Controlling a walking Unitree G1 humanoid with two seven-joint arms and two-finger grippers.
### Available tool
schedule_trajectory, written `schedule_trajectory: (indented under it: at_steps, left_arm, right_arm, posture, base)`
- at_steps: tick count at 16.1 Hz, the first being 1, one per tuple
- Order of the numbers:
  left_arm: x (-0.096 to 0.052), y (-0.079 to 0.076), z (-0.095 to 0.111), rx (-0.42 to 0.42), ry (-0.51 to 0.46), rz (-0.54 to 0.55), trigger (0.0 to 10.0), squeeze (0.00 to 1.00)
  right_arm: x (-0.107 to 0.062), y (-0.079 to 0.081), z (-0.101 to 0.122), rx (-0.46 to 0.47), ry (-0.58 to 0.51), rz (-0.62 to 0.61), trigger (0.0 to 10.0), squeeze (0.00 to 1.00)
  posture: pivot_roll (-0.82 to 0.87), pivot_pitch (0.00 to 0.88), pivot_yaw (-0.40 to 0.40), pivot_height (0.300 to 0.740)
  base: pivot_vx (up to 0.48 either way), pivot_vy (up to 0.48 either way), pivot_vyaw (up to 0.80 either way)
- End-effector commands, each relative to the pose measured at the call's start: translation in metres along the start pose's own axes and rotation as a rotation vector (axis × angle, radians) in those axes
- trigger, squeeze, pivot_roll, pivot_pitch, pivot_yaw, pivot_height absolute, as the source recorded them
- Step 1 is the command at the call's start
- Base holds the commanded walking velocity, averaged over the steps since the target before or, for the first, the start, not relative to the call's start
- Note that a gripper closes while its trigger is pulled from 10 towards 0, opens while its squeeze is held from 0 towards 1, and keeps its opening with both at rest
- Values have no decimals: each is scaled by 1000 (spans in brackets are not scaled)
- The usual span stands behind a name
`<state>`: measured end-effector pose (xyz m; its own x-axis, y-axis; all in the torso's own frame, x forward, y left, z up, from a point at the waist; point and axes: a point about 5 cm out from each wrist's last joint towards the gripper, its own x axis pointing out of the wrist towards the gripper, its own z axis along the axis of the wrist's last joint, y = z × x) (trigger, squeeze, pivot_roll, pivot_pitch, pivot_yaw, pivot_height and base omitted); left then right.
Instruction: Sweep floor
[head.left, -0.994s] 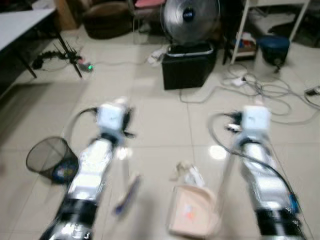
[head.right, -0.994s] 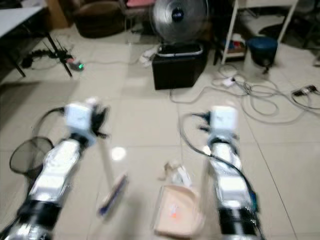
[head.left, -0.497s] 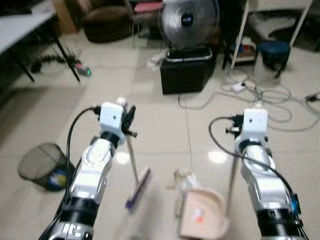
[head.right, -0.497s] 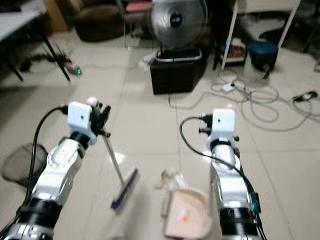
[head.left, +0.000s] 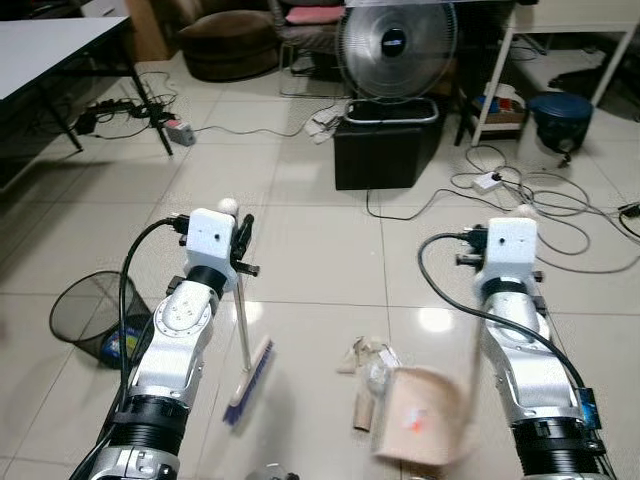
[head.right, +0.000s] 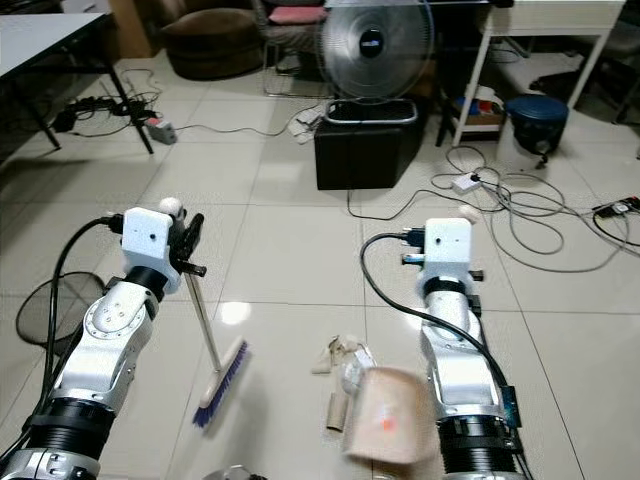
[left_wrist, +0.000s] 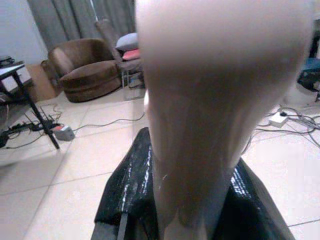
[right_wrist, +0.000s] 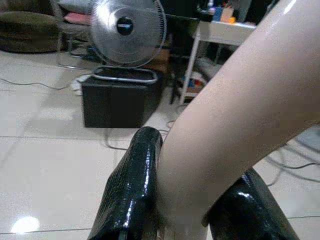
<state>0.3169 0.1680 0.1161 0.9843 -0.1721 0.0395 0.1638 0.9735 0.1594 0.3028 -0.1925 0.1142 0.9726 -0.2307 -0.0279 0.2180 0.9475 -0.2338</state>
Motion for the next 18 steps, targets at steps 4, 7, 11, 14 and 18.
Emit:
schedule_trajectory:
  at_steps: [4, 7, 11, 14, 18]
  left_arm:
    - [9, 1, 5, -20, -43, 11, 10000, 0]
    - [10, -3, 1, -26, -40, -25, 10000, 0]
    - [8, -8, -3, -104, -85, -55, 10000, 0]
    - [8, -24, -9, -109, -69, -141, 10000, 0]
    - [15, -43, -13, -136, -40, -197, 10000, 0]
  right_arm:
    - [6, 5, -8, 24, -28, 33, 10000, 0]
    - [11, 14, -13, -57, -50, 70, 10000, 0]
    - [17, 34, -8, -61, -118, 125, 10000, 0]
    - [15, 47, -17, -42, -102, 162, 10000, 0]
    - [12, 71, -24, -51, -77, 227, 10000, 0]
  posture:
    - [30, 82, 91, 740]
    - [49, 117, 107, 740]
    - [68, 155, 131, 740]
    - [88, 180, 131, 740]
    - [92, 191, 146, 740]
  base:
    - [0, 0, 0]
    - [0, 0, 0]
    - [0, 0, 0]
    - [0, 0, 0]
    - [0, 0, 0]
